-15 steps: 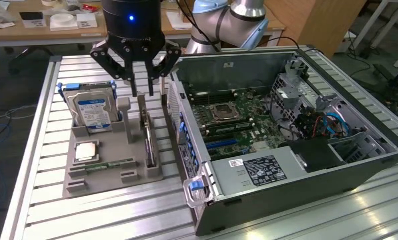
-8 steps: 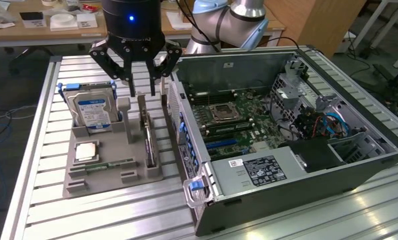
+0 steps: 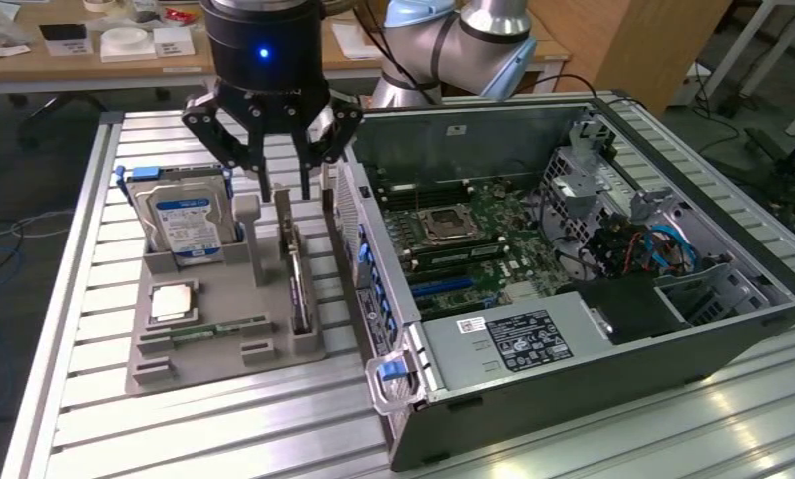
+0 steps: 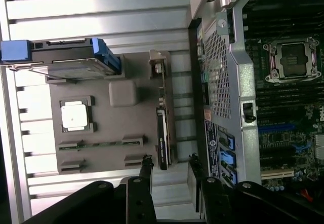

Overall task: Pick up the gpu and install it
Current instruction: 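Pick up the gpu and move the gpu toward the slot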

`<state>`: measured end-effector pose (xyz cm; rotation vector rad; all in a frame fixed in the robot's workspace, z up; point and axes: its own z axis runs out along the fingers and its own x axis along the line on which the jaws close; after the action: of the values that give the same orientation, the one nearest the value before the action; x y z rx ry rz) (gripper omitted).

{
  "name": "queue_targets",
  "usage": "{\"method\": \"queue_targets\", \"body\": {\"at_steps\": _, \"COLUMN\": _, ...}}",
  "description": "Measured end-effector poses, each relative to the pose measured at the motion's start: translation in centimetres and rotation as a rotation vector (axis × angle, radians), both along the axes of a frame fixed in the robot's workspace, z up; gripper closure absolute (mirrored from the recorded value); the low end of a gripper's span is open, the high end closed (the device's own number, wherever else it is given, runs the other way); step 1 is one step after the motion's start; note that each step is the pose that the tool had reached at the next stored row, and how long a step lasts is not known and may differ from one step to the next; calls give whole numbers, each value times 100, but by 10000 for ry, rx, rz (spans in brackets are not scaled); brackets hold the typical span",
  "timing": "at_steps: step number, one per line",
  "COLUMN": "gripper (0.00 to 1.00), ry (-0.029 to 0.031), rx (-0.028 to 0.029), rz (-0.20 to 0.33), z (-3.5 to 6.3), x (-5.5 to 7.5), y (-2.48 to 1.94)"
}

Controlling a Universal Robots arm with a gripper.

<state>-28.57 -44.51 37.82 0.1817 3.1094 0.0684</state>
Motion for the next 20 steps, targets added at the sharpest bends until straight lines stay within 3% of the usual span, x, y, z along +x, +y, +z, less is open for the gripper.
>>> {"method": "queue_targets", "body": {"at_steps": 9, "gripper": 58, "ry": 0, "rx": 5, "rz": 0, "z": -140, "x": 0, "y": 0}}
{"method": "queue_targets", "body": {"at_steps": 20, "gripper": 58, "ry": 0, "rx": 6, "rz": 0, "z": -153, "x": -1, "y": 0}}
